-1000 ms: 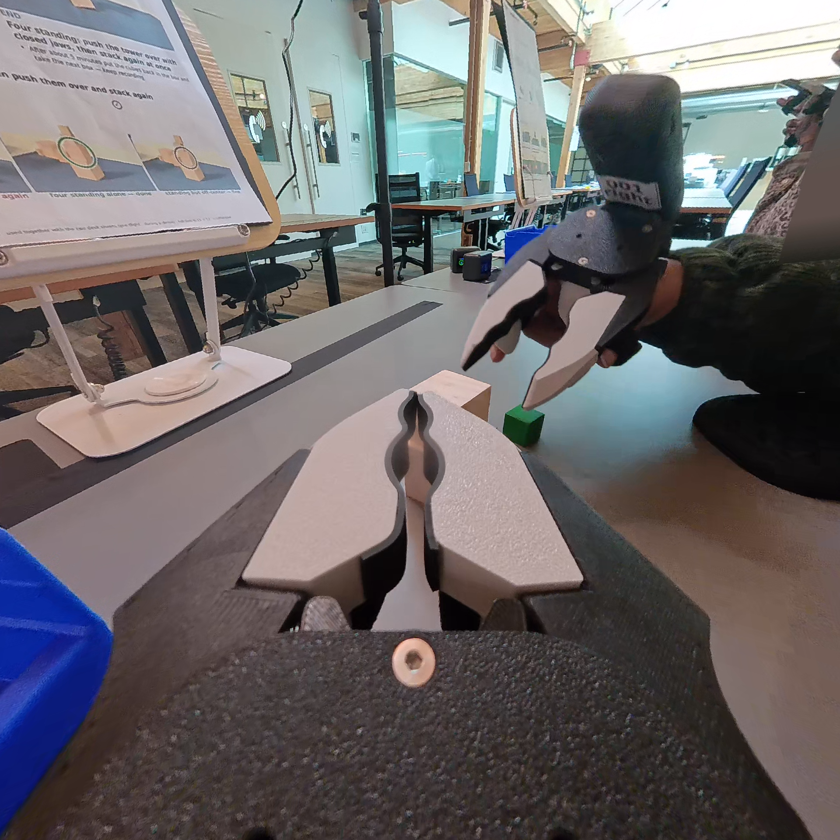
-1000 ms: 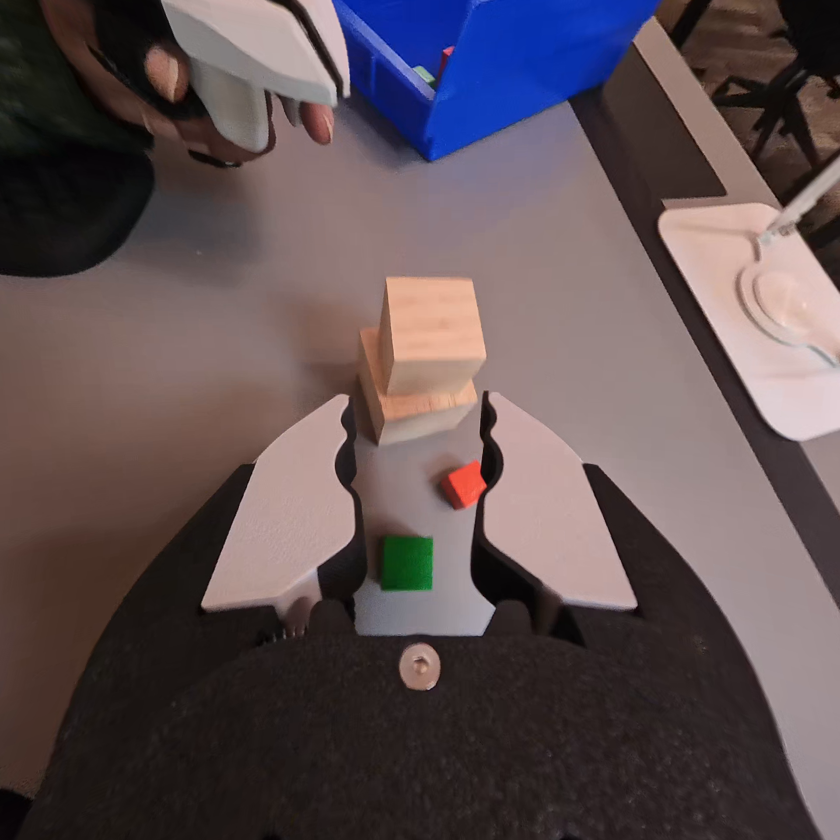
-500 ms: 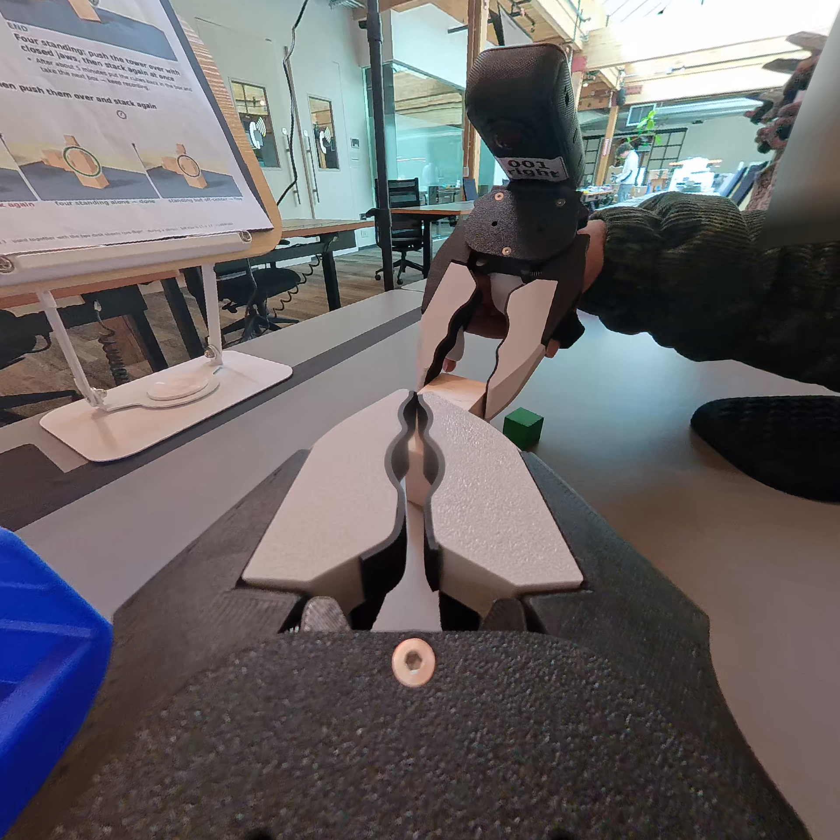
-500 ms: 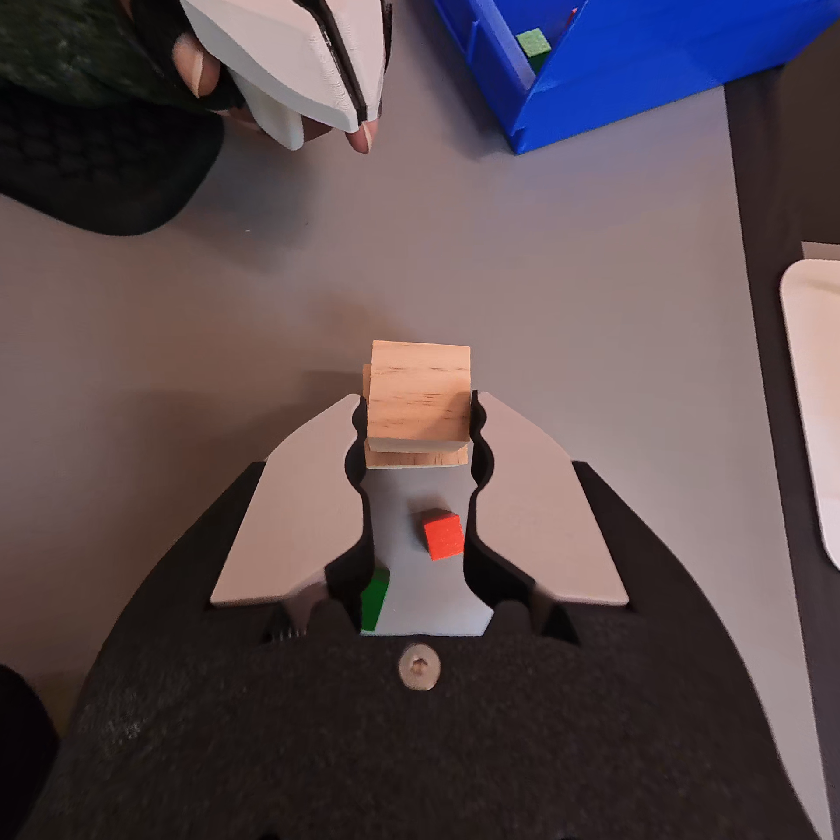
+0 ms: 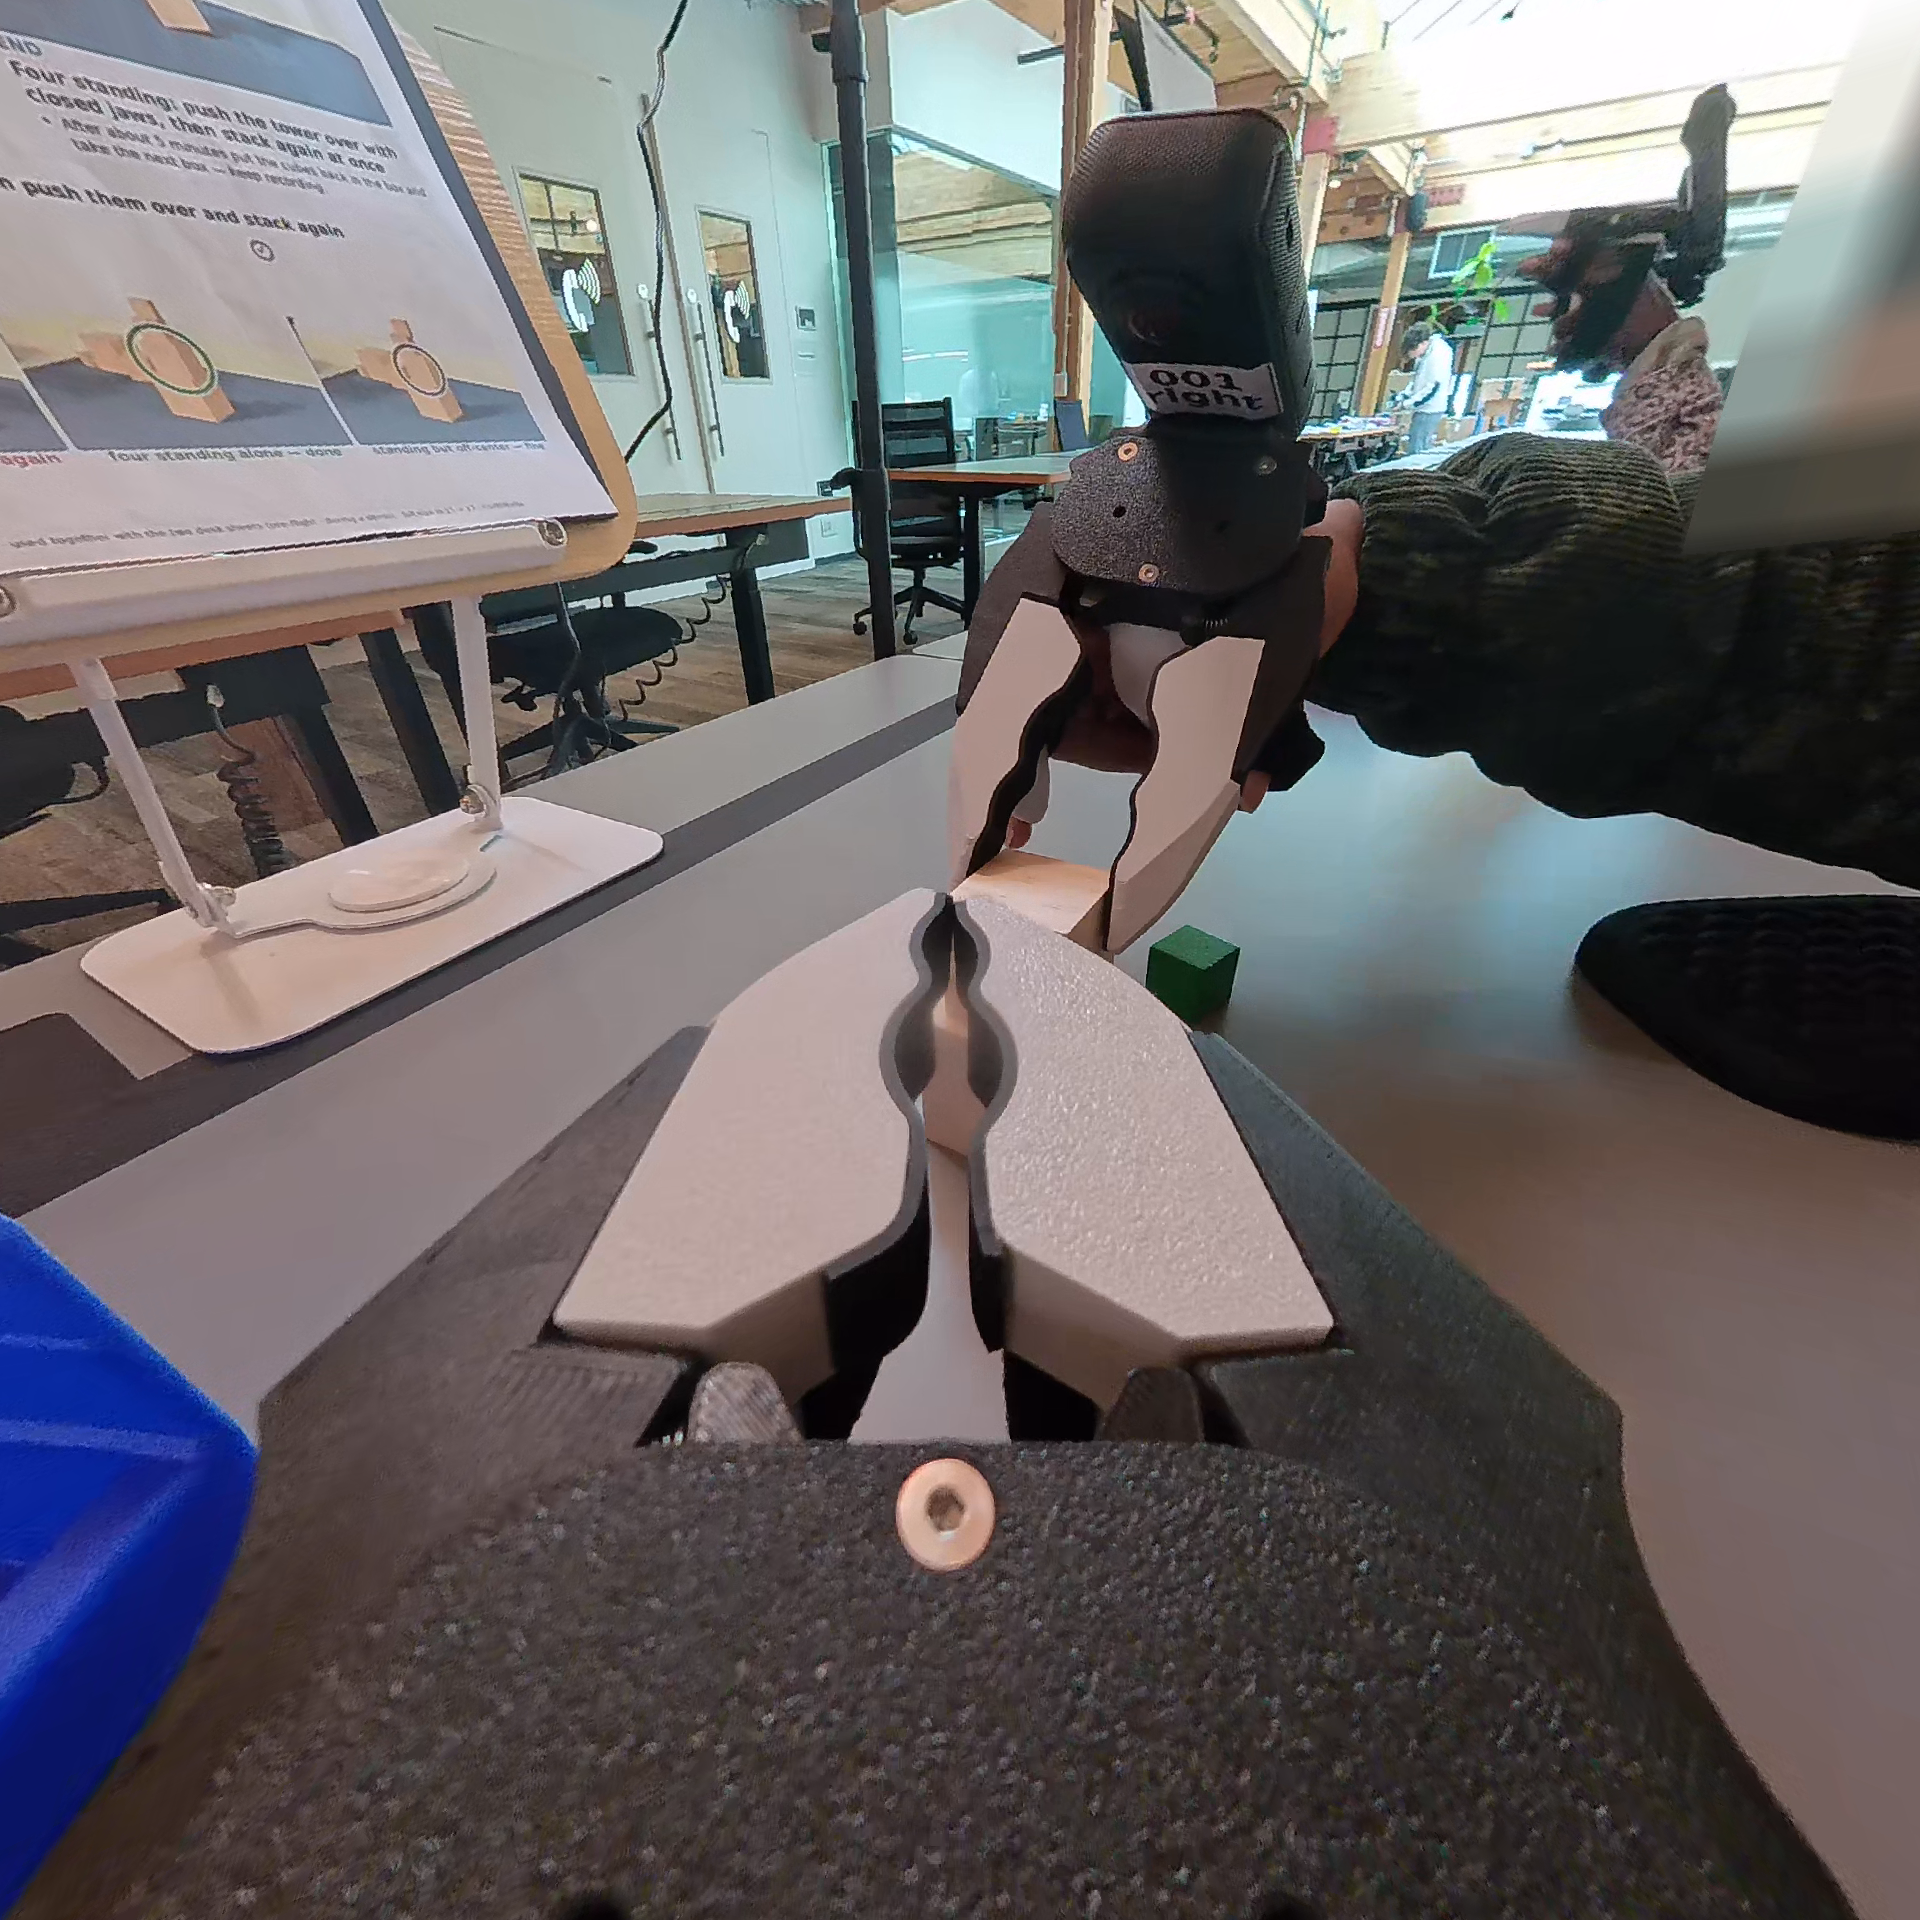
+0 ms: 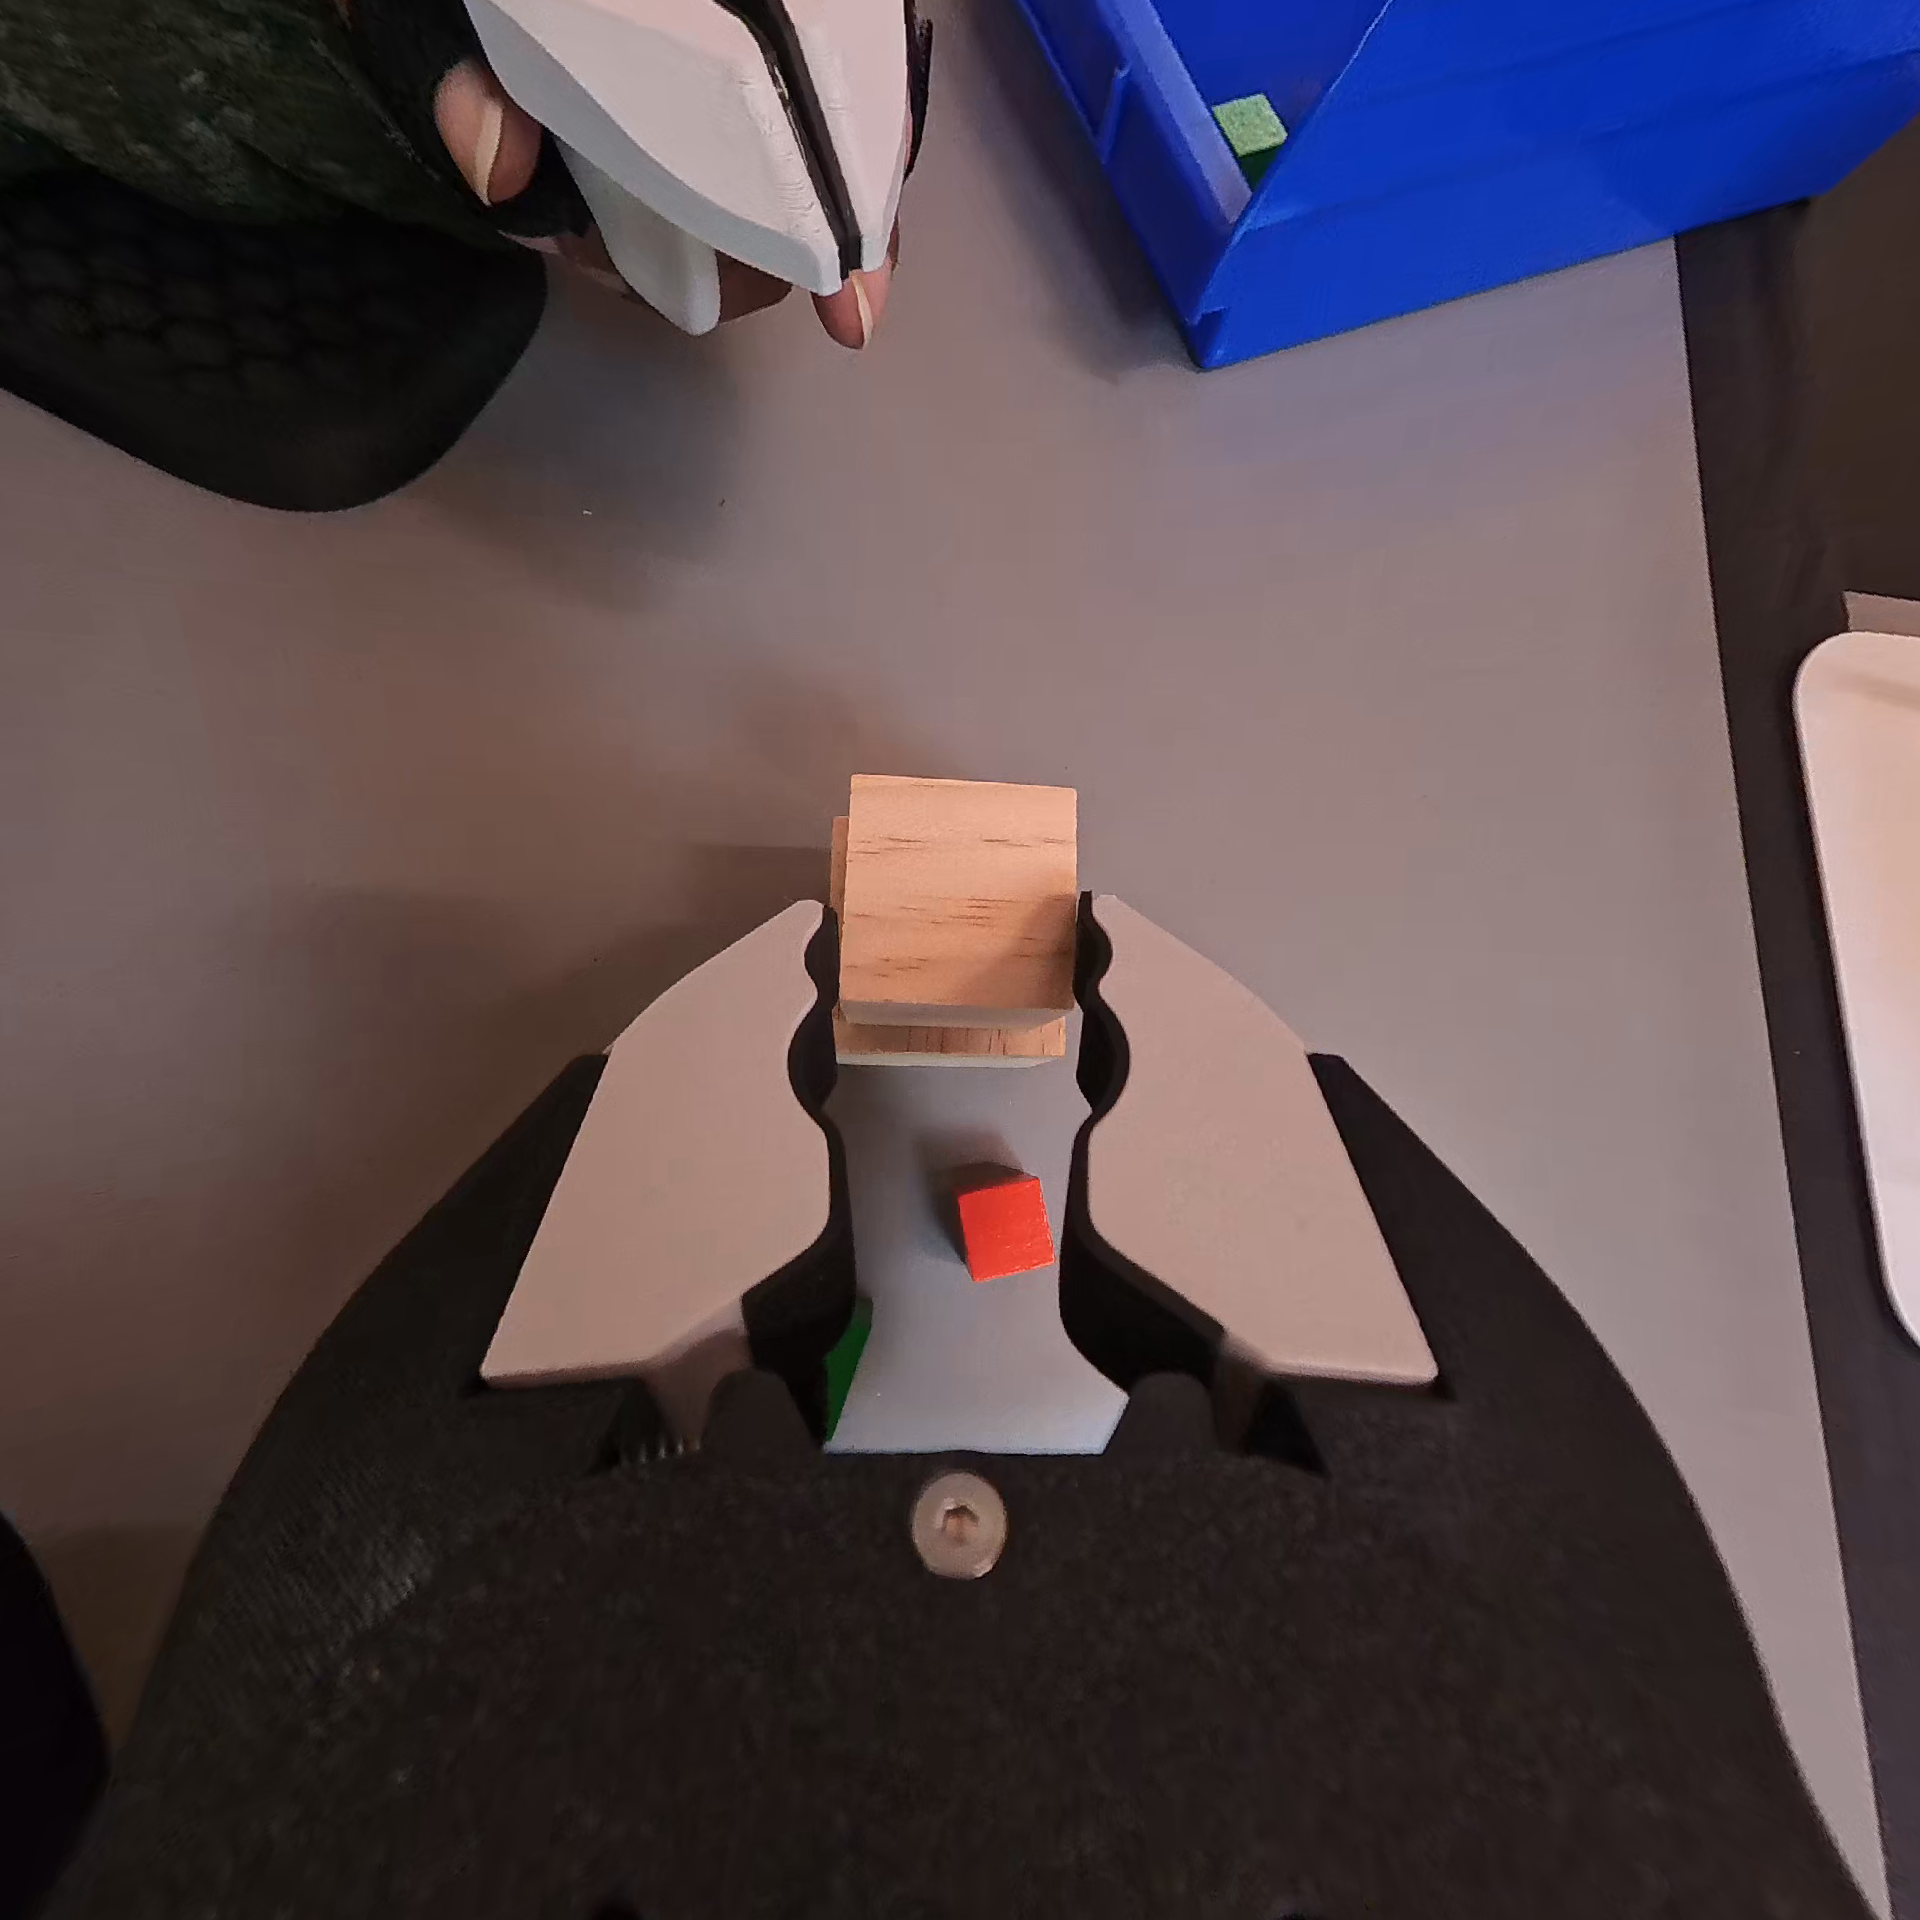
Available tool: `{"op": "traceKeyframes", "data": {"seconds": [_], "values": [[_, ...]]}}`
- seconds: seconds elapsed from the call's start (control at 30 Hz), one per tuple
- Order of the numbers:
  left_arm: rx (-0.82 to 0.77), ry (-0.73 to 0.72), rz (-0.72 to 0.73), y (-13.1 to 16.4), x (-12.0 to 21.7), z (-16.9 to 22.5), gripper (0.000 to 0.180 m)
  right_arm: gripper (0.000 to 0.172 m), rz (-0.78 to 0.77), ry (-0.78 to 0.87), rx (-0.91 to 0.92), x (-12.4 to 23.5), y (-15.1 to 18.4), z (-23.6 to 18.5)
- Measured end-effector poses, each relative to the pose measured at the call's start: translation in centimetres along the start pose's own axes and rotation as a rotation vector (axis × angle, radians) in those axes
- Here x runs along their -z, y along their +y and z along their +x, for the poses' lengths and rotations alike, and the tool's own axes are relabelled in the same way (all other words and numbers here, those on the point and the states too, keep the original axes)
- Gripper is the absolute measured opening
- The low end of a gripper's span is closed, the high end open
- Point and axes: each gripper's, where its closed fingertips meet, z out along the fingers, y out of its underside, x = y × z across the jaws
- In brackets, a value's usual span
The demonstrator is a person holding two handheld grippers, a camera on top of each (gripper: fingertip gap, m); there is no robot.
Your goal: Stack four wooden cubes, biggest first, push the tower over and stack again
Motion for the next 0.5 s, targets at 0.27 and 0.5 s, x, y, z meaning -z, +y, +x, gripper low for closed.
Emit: {"op": "traceKeyframes", "data": {"seconds": [0.27,0.5], "values": [[0.005,-0.001,0.012,-0.3,0.1,-0.1,0.0,0.056,0.072,0.044,-0.057,1.0,-0.9,0.2],[0.009,-0.027,0.001,-0.1,0.1,-0.4,0.0,0.057,0.146,0.212,-0.161,4.3,0.3,0.7]]}}
